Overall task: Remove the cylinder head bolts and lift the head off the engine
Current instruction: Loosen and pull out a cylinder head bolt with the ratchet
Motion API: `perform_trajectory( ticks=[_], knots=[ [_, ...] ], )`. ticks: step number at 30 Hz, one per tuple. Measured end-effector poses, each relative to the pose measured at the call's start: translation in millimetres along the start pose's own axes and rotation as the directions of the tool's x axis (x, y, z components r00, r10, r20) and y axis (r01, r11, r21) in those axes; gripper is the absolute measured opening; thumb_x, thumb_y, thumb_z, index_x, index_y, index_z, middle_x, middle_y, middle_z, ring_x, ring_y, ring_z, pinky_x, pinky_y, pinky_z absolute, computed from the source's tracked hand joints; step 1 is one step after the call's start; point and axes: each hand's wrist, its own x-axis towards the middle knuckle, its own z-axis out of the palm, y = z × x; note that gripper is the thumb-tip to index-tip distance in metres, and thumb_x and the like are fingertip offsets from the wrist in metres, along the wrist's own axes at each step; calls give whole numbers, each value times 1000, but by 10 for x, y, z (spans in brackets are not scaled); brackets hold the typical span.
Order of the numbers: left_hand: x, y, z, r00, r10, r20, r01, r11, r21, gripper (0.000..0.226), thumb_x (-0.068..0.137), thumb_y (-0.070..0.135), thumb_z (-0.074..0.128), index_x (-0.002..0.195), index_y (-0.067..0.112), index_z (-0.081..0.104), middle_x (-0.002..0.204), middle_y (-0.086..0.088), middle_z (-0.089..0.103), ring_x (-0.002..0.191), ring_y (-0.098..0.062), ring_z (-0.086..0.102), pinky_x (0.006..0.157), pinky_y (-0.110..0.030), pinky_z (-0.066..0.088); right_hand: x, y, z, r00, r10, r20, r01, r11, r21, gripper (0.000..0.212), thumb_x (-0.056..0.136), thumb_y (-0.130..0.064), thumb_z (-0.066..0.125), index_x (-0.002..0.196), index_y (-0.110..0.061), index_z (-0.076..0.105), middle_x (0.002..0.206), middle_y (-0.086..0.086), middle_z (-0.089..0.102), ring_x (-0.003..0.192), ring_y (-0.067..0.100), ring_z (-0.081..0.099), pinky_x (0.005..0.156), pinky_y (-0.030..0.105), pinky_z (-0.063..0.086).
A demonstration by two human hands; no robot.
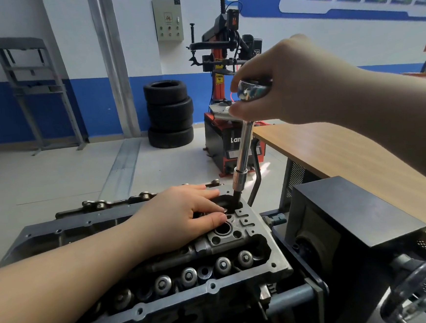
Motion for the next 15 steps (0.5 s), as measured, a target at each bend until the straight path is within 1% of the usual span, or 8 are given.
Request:
perform_trajectory(
  ticks=[3,5,7,9,10,12,13,15],
  knots=[
    [-5,3,-5,1000,4,1,-4,1000,5,34,99,63,60,127,50,73,155,26,51,146,12,33,124,-23,26,-11,1,-4,1000,-6,-2,6,1000,19,41,84,-52,67,104,-18,81,74,-3,71,67,12,63,64,29,52],
    [-9,1,-6,1000,1,-12,-1,1000,0,37,98,61,63,132,48,71,152,25,56,141,15,38,117,-14,28,-8,-3,-10,1000,-12,-1,12,1000,23,42,83,-52,67,106,-20,81,75,-15,69,69,4,64,63,20,49],
    [-13,-22,-5,993,-46,-110,43,999,-26,41,99,52,67,139,45,66,143,23,62,134,9,47,106,-12,34,2,-5,-14,1000,-20,6,20,1000,16,42,82,-52,68,108,-22,81,76,-25,65,75,-5,64,62,9,44],
    [-3,-64,-15,952,-176,-249,168,984,-53,37,103,41,63,140,41,63,135,17,64,129,-2,53,100,-22,39,13,-16,-24,1000,-25,11,25,1000,4,40,81,-51,69,107,-23,82,73,-30,59,79,-13,61,60,2,39],
    [7,-91,-20,923,-259,-284,249,966,-71,36,105,38,58,141,39,61,136,12,64,128,-8,54,99,-27,41,23,-24,-28,999,-29,18,29,1000,0,39,82,-50,70,107,-23,82,71,-31,58,79,-15,59,61,1,39],
    [21,-134,-13,879,-395,-266,391,918,-67,37,107,40,52,143,37,57,138,6,65,124,-16,58,96,-33,46,48,-47,-21,999,-24,33,24,1000,-11,35,83,-48,72,105,-23,82,67,-28,59,76,-14,59,63,0,40],
    [27,-138,-4,874,-423,-239,429,903,-28,38,107,43,50,144,36,56,137,6,66,121,-18,59,95,-35,47,59,-62,-21,999,-8,36,9,1000,-18,34,83,-48,72,103,-23,82,64,-23,61,75,-11,59,62,2,40],
    [34,-109,18,890,-407,-208,431,898,87,39,106,49,47,141,36,56,134,9,67,120,-19,60,96,-37,46,87,-99,-20,998,48,48,-46,998,-43,33,82,-52,72,99,-24,81,64,-14,65,68,0,61,52,10,41]
  ],
)
